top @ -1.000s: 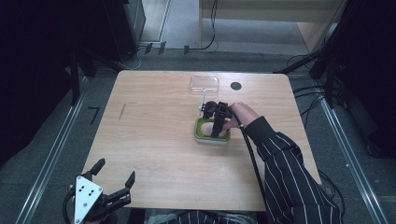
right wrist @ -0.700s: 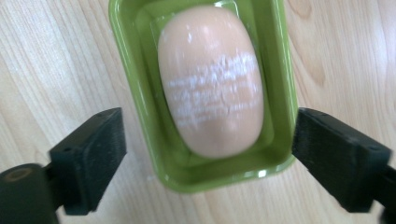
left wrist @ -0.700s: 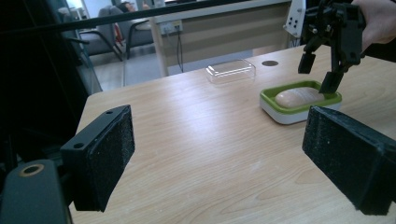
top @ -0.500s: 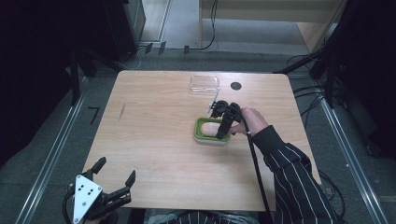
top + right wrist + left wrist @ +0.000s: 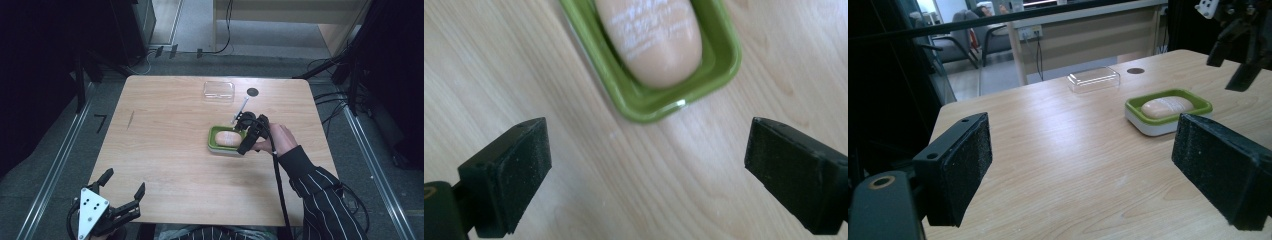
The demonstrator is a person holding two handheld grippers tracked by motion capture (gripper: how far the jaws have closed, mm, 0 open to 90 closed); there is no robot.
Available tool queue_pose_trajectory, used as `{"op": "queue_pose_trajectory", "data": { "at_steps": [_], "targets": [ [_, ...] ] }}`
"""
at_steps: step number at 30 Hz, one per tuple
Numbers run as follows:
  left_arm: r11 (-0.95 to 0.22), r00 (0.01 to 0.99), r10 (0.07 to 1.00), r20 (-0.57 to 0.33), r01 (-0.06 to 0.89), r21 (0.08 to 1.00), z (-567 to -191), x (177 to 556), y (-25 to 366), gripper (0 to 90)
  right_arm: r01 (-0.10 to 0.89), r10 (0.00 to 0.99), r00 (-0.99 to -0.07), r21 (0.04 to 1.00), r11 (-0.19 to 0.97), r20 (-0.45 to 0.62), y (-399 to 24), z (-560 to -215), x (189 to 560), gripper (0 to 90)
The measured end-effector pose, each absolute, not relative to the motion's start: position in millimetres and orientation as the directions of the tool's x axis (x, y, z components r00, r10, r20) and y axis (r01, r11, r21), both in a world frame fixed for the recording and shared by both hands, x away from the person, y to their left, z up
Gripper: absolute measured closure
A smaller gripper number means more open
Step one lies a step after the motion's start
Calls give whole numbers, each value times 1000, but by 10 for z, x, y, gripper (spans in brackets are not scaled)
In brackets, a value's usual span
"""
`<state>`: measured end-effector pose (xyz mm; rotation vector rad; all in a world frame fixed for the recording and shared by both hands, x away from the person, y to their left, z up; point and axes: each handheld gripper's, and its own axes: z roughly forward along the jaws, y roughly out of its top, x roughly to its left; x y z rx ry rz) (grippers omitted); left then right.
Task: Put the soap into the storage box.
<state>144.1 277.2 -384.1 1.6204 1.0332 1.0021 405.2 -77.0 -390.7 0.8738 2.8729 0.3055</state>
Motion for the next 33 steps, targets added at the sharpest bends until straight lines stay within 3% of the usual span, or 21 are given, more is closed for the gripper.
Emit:
{"op": "queue_pose_trajectory", "data": {
  "at_steps": [13, 33],
  "targets": [
    [-205, 316, 938, 144, 168, 964, -3839, 1450, 2768, 96, 591, 619, -784, 244, 769, -53, -1000, -3902, 3710, 54],
    [-213, 341, 928, 150, 157, 964, -3837, 1521, 2717, 96, 661, 677, -734, 183, 728, -41, -1280, -4345, 3172, 60]
  ]
}}
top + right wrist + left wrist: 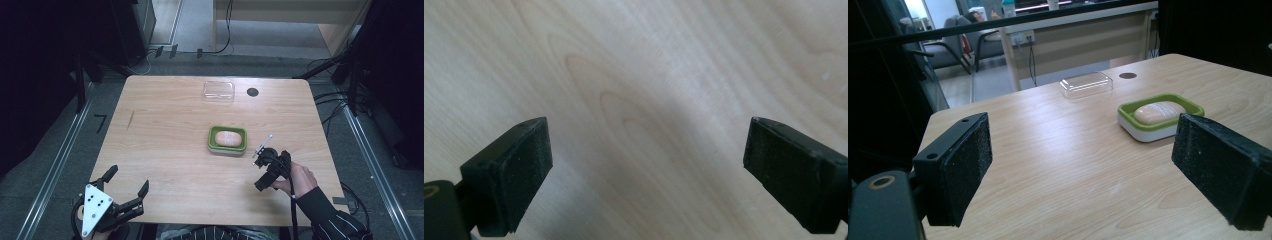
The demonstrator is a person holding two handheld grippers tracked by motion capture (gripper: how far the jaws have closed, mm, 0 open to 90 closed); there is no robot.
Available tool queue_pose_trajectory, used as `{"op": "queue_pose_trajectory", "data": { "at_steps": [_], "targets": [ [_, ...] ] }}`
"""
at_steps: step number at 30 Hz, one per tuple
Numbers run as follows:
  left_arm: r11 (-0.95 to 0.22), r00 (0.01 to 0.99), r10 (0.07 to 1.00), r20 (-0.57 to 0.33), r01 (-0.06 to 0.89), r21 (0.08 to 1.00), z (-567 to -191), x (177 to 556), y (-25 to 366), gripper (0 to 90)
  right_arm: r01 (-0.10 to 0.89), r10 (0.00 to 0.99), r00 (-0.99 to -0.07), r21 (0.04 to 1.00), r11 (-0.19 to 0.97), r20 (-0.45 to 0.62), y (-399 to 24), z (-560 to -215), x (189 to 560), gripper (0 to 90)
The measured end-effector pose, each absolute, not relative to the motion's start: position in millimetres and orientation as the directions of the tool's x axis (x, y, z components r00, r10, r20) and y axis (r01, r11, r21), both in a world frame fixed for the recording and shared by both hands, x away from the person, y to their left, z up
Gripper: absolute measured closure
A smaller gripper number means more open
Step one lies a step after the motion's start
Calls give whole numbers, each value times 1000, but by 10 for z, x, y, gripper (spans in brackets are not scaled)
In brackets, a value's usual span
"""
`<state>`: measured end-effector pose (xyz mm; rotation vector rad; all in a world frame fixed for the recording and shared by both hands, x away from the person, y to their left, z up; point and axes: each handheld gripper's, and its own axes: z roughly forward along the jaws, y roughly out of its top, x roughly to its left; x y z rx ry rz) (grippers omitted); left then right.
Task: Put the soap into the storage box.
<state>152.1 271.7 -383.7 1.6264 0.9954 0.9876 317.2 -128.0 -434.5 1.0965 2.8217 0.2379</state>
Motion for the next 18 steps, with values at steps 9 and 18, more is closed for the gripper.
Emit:
{"op": "queue_pose_trajectory", "data": {
  "at_steps": [9, 18],
  "targets": [
    [-224, 356, 921, 159, 149, 963, -3837, 1555, 2686, 96, 660, 676, -735, 172, 731, -52, -1378, -4438, 3002, 59],
    [-232, 359, 918, 167, 146, 962, -3833, 1562, 2657, 96, 615, 626, -776, 132, 778, -77, -1363, -4510, 2907, 114]
  ]
}}
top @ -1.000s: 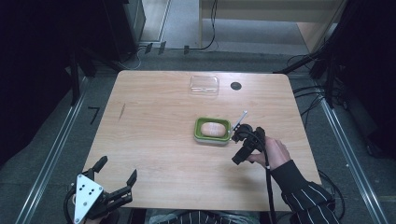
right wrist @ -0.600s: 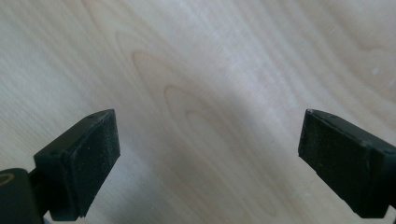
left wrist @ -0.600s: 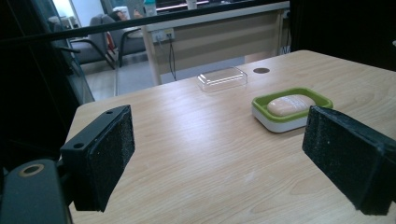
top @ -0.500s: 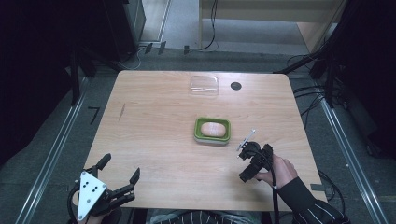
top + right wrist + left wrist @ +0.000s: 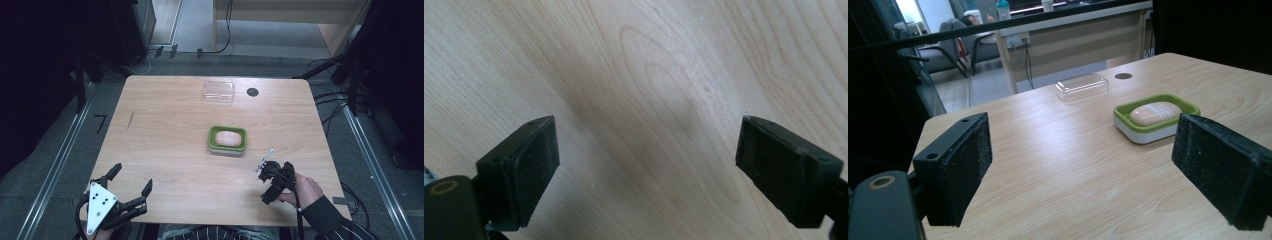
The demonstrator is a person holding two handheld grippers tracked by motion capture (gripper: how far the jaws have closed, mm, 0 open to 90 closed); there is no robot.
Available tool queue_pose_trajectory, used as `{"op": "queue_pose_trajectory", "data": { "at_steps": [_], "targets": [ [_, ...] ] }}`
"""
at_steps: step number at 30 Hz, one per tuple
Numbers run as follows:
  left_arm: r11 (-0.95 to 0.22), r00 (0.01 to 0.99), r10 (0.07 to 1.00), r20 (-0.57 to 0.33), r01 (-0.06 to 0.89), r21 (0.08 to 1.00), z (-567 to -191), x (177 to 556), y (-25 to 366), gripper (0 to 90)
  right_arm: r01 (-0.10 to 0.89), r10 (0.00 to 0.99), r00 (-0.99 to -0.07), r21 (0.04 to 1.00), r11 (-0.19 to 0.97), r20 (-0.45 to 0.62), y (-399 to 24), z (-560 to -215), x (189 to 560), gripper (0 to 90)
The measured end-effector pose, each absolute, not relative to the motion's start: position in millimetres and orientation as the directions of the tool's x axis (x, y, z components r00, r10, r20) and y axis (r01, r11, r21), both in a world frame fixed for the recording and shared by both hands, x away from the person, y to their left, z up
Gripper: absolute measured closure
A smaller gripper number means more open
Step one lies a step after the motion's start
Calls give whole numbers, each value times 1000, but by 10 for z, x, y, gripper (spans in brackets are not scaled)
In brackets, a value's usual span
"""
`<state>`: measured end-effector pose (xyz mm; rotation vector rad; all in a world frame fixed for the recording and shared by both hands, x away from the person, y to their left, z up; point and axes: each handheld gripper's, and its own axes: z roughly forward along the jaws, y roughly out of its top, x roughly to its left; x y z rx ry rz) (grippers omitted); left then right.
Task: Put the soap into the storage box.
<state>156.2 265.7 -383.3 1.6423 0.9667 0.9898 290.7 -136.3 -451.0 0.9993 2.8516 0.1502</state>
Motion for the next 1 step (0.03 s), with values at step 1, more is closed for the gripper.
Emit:
{"op": "queue_pose_trajectory", "data": {
  "at_steps": [1],
  "targets": [
    [-232, 359, 918, 167, 146, 962, -3833, 1562, 2657, 96, 615, 626, -776, 132, 778, -77, -1363, -4510, 2907, 114]
  ]
}}
